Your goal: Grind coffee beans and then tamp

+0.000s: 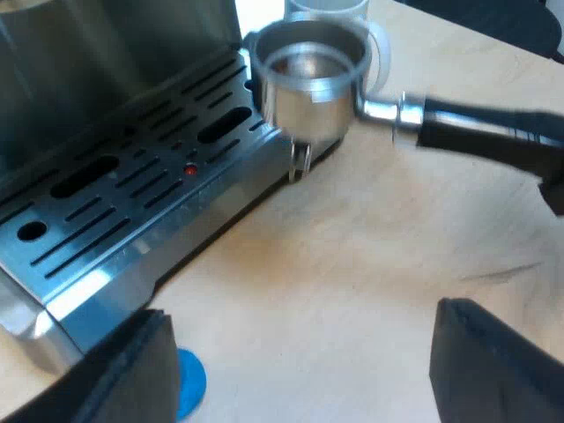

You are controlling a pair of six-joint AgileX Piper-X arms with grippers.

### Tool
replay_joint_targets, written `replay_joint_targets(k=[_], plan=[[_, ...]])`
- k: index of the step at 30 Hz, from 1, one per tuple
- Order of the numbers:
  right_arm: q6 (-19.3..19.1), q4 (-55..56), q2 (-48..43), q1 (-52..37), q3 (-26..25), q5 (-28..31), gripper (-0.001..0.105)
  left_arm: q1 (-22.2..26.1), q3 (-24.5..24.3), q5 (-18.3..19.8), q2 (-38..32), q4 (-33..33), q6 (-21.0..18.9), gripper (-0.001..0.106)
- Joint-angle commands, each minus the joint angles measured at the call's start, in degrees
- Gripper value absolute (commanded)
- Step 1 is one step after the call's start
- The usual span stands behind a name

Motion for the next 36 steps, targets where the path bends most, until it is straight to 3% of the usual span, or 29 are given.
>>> replay_joint_targets(k=[1,21,29,36], plan=[[-1.98,-3.95,-0.7,0.71,0.2,2.07,0.0,-0.36,-0.5,0.39,-0.31,0.71,-0.04,0.062],[-2.65,-20.5,-0.7,0.59,12.83,-0.66,0.0,-0.36,-0.5,0.39,-0.26,1.45,-0.04,0.062],[-3.69,-22.91,2.69,-3.79,13.38,-5.41,0.0,-0.36,-0.5,0.39,-0.26,1.45,-0.04,0.062],[-5.26,-27.9,7.68,-4.41,13.38,-5.51,0.0,-0.36,-0.5,0.39,-0.26,1.45,-0.04,0.062]])
